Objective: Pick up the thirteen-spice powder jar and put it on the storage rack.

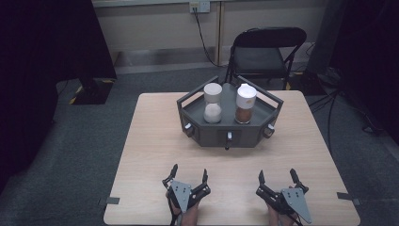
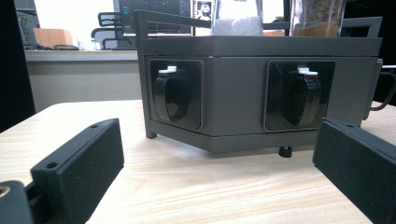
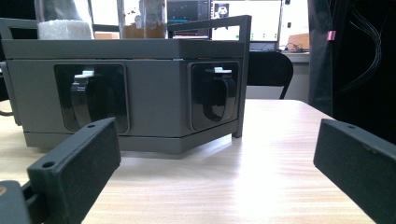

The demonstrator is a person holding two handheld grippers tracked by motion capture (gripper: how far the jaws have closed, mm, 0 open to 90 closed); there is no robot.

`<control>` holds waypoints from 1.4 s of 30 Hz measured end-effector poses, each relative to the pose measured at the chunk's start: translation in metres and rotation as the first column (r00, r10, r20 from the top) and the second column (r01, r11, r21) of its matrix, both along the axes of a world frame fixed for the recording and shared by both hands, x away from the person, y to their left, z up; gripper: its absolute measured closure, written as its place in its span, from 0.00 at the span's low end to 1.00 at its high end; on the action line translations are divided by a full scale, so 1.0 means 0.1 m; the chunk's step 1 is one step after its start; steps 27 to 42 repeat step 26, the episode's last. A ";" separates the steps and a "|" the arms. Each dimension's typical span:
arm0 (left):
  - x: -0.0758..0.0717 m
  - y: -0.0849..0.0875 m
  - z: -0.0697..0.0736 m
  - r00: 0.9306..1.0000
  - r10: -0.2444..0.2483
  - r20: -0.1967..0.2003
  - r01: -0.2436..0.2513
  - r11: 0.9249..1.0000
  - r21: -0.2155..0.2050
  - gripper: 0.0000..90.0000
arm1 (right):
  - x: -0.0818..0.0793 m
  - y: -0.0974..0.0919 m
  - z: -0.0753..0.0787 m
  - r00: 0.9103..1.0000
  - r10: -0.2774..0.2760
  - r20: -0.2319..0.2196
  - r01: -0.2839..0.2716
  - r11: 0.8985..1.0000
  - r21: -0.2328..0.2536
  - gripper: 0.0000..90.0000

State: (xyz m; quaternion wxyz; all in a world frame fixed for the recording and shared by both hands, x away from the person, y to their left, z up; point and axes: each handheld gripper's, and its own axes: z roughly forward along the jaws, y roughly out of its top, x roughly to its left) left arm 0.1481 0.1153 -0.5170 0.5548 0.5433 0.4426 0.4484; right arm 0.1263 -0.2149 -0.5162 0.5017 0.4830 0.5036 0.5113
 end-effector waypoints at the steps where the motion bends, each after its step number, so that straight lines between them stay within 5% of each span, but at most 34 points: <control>1: 0.00 0.00 0.00 1.000 0.000 0.000 0.000 1.000 0.000 0.02 | 0.00 0.00 0.00 1.000 0.000 0.000 0.000 1.000 0.000 0.00; 42: 0.00 0.02 0.00 1.000 -0.011 0.000 0.011 1.000 0.000 0.01 | 0.00 -0.01 0.00 1.000 0.003 0.000 -0.003 1.000 0.000 0.00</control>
